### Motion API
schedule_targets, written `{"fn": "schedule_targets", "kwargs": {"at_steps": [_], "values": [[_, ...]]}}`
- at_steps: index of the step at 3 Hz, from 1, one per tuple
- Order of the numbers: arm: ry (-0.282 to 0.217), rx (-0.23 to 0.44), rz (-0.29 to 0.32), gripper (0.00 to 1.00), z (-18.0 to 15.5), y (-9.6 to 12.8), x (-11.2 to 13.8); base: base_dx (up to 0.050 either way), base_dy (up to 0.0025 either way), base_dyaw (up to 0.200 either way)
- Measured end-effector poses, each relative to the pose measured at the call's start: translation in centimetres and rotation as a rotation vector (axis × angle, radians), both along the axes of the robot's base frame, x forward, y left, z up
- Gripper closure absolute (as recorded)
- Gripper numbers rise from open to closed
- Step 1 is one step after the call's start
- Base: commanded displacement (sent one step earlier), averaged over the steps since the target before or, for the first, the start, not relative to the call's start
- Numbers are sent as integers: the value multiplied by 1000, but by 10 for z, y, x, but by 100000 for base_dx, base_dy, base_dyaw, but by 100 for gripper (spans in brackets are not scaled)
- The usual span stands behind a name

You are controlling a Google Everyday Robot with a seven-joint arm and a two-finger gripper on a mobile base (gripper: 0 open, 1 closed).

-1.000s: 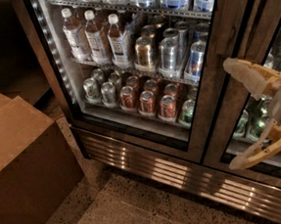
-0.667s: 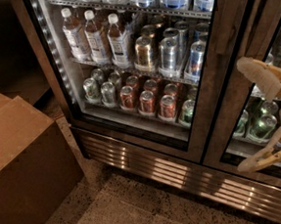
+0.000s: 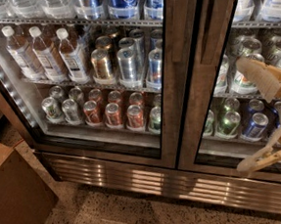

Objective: Open left fridge door

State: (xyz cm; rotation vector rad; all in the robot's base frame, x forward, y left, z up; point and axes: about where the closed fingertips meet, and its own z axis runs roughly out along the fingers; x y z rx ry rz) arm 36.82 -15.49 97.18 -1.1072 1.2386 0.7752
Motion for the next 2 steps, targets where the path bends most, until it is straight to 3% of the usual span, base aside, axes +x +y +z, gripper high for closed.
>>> {"fn": "schedule_targets", "kwargs": {"at_steps": [1, 2], "values": [[0, 0, 0, 0, 0, 0, 0, 0, 0, 0], [31, -25, -21, 0, 54, 5, 43, 0, 0, 0]]}}
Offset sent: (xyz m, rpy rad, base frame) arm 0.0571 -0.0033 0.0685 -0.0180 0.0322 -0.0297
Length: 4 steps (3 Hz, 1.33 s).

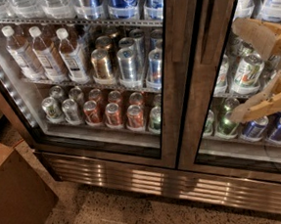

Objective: Open left fridge door

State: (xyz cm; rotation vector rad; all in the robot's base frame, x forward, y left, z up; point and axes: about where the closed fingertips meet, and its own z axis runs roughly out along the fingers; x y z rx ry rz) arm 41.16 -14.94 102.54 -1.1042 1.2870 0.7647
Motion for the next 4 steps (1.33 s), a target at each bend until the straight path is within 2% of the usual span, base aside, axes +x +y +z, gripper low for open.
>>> {"fn": "schedule_targets", "kwargs": {"at_steps": [1, 3, 4], "values": [[3, 1, 4, 0, -1, 2, 0, 0, 0, 0], [27, -44, 78, 0, -19, 55, -1, 0, 0, 0], [30, -46, 46, 0, 16, 51, 29, 0, 0, 0]]}}
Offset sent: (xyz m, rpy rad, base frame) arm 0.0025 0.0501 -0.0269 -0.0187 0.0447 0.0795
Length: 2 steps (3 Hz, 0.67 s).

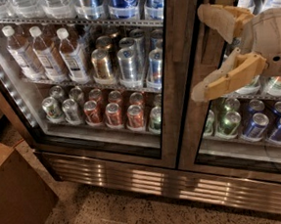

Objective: Open left fridge door

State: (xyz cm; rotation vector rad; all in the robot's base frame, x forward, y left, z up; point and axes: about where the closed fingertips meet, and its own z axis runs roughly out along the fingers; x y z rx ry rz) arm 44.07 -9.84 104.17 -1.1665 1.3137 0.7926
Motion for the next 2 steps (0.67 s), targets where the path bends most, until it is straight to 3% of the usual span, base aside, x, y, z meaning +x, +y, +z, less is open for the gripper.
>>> {"fn": "schedule_targets", "kwargs": {"at_steps": [1, 2], "values": [[0, 0, 1, 0, 0, 1, 0, 0, 0, 0], [47, 7, -2, 0, -23, 4, 9, 0, 0, 0]]}}
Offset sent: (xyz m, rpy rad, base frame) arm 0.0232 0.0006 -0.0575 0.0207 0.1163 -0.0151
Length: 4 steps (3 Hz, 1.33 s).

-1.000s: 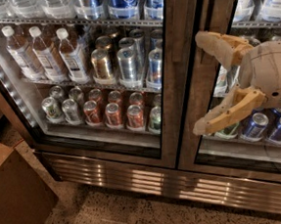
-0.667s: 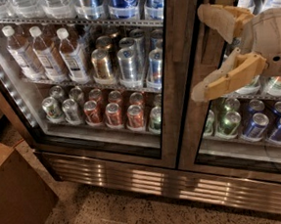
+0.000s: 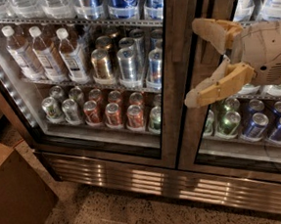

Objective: Open left fridge door

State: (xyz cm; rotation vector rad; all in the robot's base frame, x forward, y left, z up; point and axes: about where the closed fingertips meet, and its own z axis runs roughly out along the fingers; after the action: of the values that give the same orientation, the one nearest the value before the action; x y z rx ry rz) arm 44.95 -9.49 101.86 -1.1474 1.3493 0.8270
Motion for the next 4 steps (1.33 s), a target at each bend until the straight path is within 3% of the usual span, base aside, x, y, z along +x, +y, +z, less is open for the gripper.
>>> {"fn": "schedule_targets", "kwargs": {"at_steps": [1, 2, 3, 4], "values": [[3, 1, 1, 0, 0, 2, 0, 0, 0, 0], [-10, -13, -79, 0, -6, 3, 5, 0, 0, 0], [-10, -13, -79, 0, -6, 3, 5, 3, -3, 9243], [-10, -13, -79, 0, -6, 3, 5, 0, -1, 20010]]}}
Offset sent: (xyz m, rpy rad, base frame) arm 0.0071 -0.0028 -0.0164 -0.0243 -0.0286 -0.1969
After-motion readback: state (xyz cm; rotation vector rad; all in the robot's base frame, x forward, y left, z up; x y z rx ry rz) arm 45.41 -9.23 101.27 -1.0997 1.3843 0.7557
